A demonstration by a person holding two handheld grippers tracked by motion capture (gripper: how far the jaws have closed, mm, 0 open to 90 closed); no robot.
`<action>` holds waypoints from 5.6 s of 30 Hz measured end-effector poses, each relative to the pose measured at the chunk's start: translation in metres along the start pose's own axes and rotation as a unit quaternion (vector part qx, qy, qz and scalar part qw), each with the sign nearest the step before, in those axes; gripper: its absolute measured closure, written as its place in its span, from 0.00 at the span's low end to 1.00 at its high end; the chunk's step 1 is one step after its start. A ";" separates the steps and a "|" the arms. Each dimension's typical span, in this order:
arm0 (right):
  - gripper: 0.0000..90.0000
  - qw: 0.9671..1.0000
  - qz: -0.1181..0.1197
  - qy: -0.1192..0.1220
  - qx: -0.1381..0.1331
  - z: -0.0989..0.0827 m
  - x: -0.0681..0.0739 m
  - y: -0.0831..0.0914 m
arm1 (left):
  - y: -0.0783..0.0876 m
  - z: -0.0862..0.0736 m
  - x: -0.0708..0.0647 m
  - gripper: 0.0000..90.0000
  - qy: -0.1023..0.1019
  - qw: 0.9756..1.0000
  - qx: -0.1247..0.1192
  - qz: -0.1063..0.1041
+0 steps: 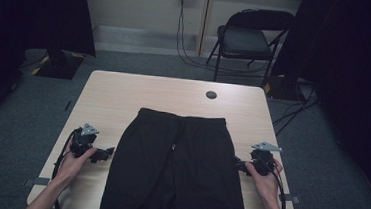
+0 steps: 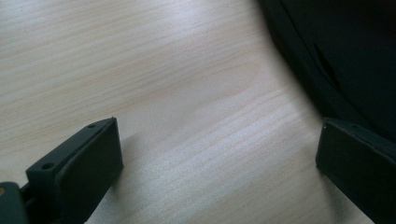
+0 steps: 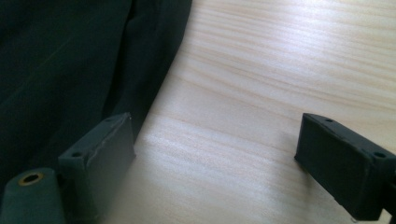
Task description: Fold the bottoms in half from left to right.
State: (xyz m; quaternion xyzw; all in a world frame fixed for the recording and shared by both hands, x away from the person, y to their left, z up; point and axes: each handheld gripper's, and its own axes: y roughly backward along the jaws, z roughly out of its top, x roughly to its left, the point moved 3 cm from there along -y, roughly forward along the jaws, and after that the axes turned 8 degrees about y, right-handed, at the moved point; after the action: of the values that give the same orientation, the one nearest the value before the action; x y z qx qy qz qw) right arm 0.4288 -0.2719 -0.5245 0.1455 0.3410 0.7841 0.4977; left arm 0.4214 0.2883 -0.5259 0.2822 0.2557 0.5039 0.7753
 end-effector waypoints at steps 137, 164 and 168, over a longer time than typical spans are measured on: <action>0.97 0.912 0.308 0.267 -0.041 0.083 0.386 -0.013 | -0.026 0.036 -0.080 0.68 -0.094 0.987 0.047 -0.121; 0.67 0.951 0.243 0.187 -0.043 0.071 0.316 -0.015 | -0.029 0.035 -0.085 0.65 -0.105 0.989 0.032 -0.094; 0.89 0.946 0.258 0.192 -0.048 0.071 0.321 -0.012 | -0.029 0.036 -0.083 0.63 -0.094 0.990 0.032 -0.105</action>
State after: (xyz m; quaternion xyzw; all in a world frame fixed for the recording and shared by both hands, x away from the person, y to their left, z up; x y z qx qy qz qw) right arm 0.3286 0.0412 -0.5171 0.0508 0.3429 0.9142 0.2098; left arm 0.4345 0.1952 -0.5112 0.3247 0.2257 0.3825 0.8351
